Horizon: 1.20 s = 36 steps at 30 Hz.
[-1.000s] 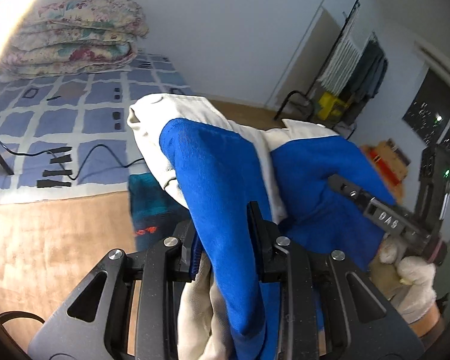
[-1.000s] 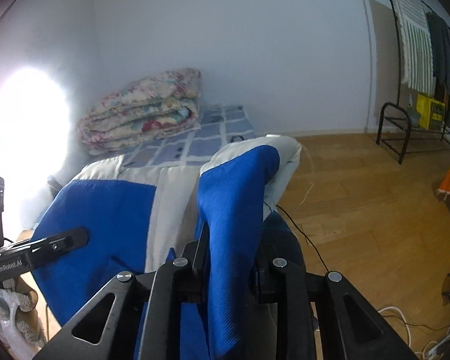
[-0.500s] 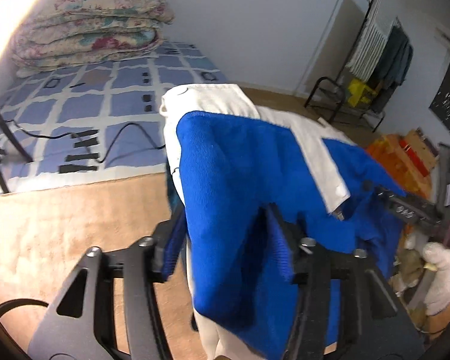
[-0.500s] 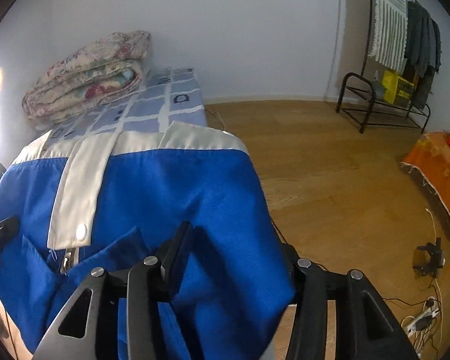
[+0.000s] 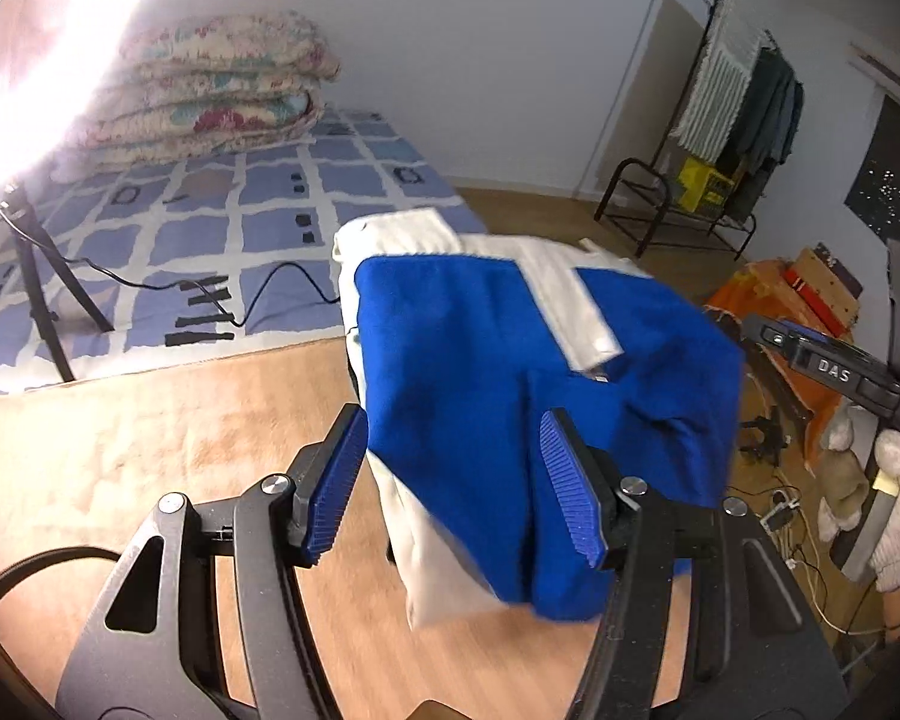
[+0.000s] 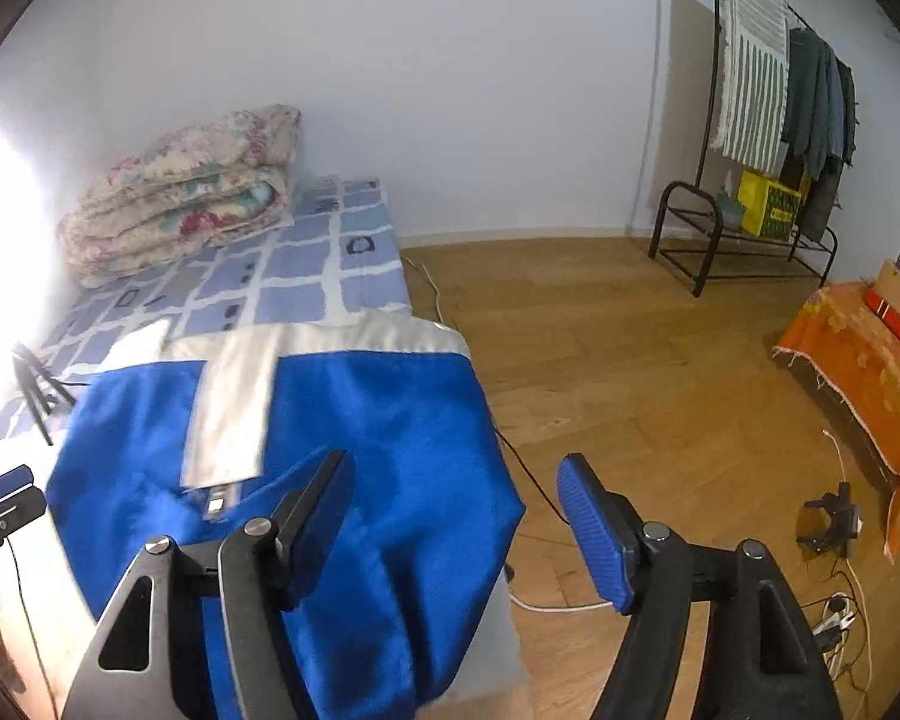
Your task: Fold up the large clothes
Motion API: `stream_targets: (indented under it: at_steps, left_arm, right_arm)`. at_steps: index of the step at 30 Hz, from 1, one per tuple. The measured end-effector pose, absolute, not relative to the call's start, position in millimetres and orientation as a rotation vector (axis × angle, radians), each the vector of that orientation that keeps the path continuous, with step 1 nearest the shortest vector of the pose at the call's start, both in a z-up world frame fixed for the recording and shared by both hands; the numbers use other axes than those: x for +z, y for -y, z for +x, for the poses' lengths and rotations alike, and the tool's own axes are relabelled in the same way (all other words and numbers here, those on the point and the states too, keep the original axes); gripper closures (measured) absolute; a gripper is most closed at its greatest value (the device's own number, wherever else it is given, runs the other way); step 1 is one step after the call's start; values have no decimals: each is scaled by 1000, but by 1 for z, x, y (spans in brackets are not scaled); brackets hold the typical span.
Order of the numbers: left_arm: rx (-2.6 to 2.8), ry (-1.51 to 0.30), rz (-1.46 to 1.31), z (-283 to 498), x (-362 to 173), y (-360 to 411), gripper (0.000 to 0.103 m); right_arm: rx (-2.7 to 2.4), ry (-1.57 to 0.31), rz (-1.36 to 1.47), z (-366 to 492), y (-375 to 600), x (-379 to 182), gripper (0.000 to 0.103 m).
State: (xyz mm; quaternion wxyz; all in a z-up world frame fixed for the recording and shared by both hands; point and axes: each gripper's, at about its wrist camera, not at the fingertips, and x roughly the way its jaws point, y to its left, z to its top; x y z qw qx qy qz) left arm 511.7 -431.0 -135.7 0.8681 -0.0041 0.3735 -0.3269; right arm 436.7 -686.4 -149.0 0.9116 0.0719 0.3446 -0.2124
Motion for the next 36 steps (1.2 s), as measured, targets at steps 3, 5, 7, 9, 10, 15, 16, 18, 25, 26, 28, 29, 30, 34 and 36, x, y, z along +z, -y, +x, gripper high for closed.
stream_targets:
  at_steps: [3,5,7,9,10,15,16,18,25,26,28,29,30,34,36]
  left_arm:
    - [-697,-742,-5,484,-112,415,41]
    - [-708,-724,-4,464,-96,404,41]
    - [-718,-704,-14,444,-82,392,41]
    - [-726,-690,-19,426,-69,379,38]
    - [-735,-681,-29,415,-62,373,35]
    - [-743,-626,-18,361,-36,340,26]
    - [-745,-620,-17,349,-32,332,24]
    - [-746,-607,-11,325,-24,318,23]
    - [-770,-517,20,229,2,268,5]
    - [-769,-509,23,218,5,261,3]
    - [-763,-492,34,196,11,248,3]
    - [-756,-485,42,186,13,243,2]
    - [-747,-480,48,178,14,238,1]
    - [-711,-468,59,148,18,224,0]
    - [-686,-468,59,138,18,218,0]
  right_arm:
    - [-421,-684,137,422,669,-127,31]
    - [-403,-658,150,409,659,-111,30]
    - [-390,-635,169,396,649,-96,29]
    - [-380,-614,184,380,640,-82,28]
    - [-371,-601,190,368,633,-74,28]
    - [-353,-565,191,316,604,-56,24]
    - [-355,-563,179,302,595,-53,24]
    - [-356,-560,172,281,582,-50,23]
    - [-348,-503,154,202,534,-36,15]
    - [-346,-495,147,191,527,-34,13]
    - [-343,-484,141,173,513,-29,10]
    - [-338,-479,141,167,508,-27,7]
    - [-332,-473,140,158,501,-25,6]
    - [-340,-449,119,131,477,-19,0]
    - [-341,-434,101,118,464,-17,0]
